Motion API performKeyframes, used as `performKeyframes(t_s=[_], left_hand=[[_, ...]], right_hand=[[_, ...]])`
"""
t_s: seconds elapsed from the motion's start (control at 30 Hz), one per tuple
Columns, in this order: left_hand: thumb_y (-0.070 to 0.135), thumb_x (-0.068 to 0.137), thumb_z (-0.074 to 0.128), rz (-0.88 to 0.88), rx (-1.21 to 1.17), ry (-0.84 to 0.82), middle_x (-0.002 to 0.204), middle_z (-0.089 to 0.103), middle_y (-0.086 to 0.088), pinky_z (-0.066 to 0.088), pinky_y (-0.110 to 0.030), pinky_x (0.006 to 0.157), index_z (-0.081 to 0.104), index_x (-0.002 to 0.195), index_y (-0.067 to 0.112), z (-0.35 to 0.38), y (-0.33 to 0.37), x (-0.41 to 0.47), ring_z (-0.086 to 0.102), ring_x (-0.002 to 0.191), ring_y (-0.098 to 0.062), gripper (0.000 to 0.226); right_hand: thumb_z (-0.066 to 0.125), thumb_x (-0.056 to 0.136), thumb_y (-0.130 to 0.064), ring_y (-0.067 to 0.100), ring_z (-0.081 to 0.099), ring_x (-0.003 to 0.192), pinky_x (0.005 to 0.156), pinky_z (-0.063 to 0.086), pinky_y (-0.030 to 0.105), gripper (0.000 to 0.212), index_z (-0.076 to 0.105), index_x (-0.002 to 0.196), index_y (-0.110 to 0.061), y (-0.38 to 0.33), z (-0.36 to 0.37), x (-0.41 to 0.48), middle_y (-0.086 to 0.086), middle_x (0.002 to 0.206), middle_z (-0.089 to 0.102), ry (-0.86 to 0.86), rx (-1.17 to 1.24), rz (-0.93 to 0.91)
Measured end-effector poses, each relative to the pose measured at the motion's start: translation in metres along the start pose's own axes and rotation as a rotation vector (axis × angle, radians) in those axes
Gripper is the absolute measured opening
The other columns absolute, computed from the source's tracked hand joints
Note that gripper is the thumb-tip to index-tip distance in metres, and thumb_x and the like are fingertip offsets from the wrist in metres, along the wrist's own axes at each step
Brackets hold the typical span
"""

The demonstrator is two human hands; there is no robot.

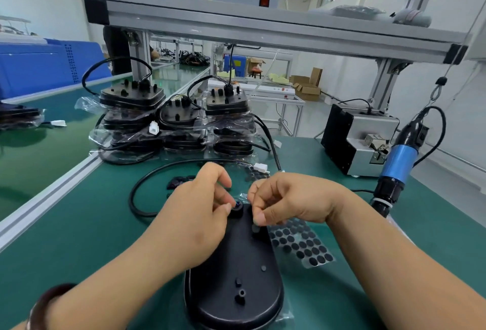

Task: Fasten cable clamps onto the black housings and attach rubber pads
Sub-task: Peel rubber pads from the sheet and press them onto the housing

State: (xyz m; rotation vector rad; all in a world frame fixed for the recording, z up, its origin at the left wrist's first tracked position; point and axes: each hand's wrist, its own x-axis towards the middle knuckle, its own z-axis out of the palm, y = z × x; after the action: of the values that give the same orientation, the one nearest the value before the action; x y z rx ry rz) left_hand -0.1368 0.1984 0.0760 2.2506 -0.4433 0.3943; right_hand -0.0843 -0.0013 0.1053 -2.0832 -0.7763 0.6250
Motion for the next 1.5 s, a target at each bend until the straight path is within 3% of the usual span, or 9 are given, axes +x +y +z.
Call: performKeyframes(t_s=[0.1, 0.2, 0.33, 0.43, 0.5, 0.57, 0.73, 1.1, 1.5], left_hand=[[0.013, 0.085, 0.060, 0.040, 0.027, -0.030, 0.090, 0.061, 0.034, 0.044, -0.011, 0.069, 0.036, 0.090, 0.040, 0.003, 0.001, -0.015, 0.058, 0.082, 0.007, 0.037], [0.015, 0.085, 0.062, 0.055, 0.043, -0.040, 0.086, 0.065, 0.028, 0.045, -0.009, 0.071, 0.035, 0.089, 0.042, 0.005, 0.000, -0.021, 0.058, 0.084, 0.010, 0.038], [0.027, 0.082, 0.068, 0.051, 0.047, -0.092, 0.092, 0.063, 0.028, 0.041, 0.000, 0.077, 0.032, 0.089, 0.045, 0.006, -0.003, -0.025, 0.052, 0.094, 0.018, 0.040], [0.034, 0.083, 0.066, 0.039, 0.053, -0.108, 0.098, 0.059, 0.031, 0.038, 0.004, 0.077, 0.031, 0.091, 0.046, 0.006, -0.005, -0.026, 0.047, 0.099, 0.022, 0.038], [0.032, 0.085, 0.063, 0.042, 0.065, -0.108, 0.099, 0.057, 0.032, 0.040, 0.000, 0.078, 0.030, 0.092, 0.045, 0.007, -0.005, -0.025, 0.048, 0.099, 0.020, 0.036], [0.028, 0.087, 0.060, 0.053, 0.086, -0.115, 0.102, 0.057, 0.029, 0.044, -0.009, 0.083, 0.029, 0.093, 0.043, 0.008, -0.003, -0.022, 0.051, 0.098, 0.015, 0.035], [0.024, 0.088, 0.058, 0.060, 0.094, -0.104, 0.101, 0.059, 0.027, 0.048, -0.020, 0.086, 0.029, 0.093, 0.042, 0.008, 0.001, -0.023, 0.056, 0.097, 0.008, 0.035], [0.017, 0.081, 0.064, 0.048, 0.061, 0.025, 0.081, 0.065, 0.026, 0.053, -0.024, 0.074, 0.035, 0.090, 0.040, 0.006, 0.007, -0.034, 0.062, 0.080, 0.006, 0.038], [0.015, 0.080, 0.062, 0.082, 0.085, 0.035, 0.080, 0.064, 0.023, 0.056, -0.033, 0.072, 0.033, 0.092, 0.038, 0.007, 0.009, -0.035, 0.062, 0.078, 0.002, 0.039]], right_hand=[[0.068, 0.080, -0.005, 0.012, 0.049, 0.066, 0.055, 0.043, 0.017, 0.009, 0.068, 0.074, -0.013, 0.002, 0.001, 0.000, -0.001, 0.091, 0.051, 0.051, 0.027, 0.008], [0.069, 0.073, -0.011, 0.024, 0.047, 0.076, 0.054, 0.043, 0.016, 0.002, 0.068, 0.072, -0.012, 0.006, 0.002, -0.001, 0.007, 0.095, 0.053, 0.082, 0.081, 0.030], [0.068, 0.073, -0.007, 0.024, 0.047, 0.065, 0.054, 0.042, 0.017, 0.003, 0.065, 0.072, -0.007, 0.003, 0.000, -0.003, 0.039, 0.114, 0.051, 0.096, 0.131, 0.093], [0.069, 0.075, -0.003, 0.033, 0.052, 0.073, 0.063, 0.043, 0.028, 0.014, 0.066, 0.065, -0.012, 0.000, -0.001, -0.006, 0.002, 0.107, 0.066, 0.091, 0.179, 0.117], [0.064, 0.084, 0.007, 0.048, 0.055, 0.109, 0.075, 0.040, 0.038, 0.036, 0.068, 0.058, -0.018, -0.001, 0.002, -0.007, -0.015, 0.091, 0.071, 0.082, 0.203, 0.101], [0.061, 0.086, 0.008, 0.041, 0.042, 0.132, 0.078, 0.040, 0.037, 0.042, 0.068, 0.055, -0.019, -0.003, 0.010, -0.009, -0.015, 0.094, 0.072, 0.096, 0.210, 0.107], [0.065, 0.084, 0.005, -0.005, 0.055, 0.116, 0.073, 0.047, 0.027, 0.034, 0.068, 0.059, -0.018, -0.004, 0.025, -0.017, -0.002, 0.123, 0.064, 0.241, 0.166, 0.118], [0.070, 0.081, -0.001, -0.005, 0.052, 0.118, 0.100, 0.041, 0.030, 0.035, 0.068, 0.053, -0.024, 0.004, 0.039, -0.018, -0.009, 0.115, 0.065, 0.389, 0.071, 0.118], [0.071, 0.081, -0.002, -0.008, 0.050, 0.118, 0.103, 0.039, 0.029, 0.035, 0.069, 0.054, -0.024, 0.002, 0.038, -0.017, -0.009, 0.114, 0.064, 0.360, 0.058, 0.144]])
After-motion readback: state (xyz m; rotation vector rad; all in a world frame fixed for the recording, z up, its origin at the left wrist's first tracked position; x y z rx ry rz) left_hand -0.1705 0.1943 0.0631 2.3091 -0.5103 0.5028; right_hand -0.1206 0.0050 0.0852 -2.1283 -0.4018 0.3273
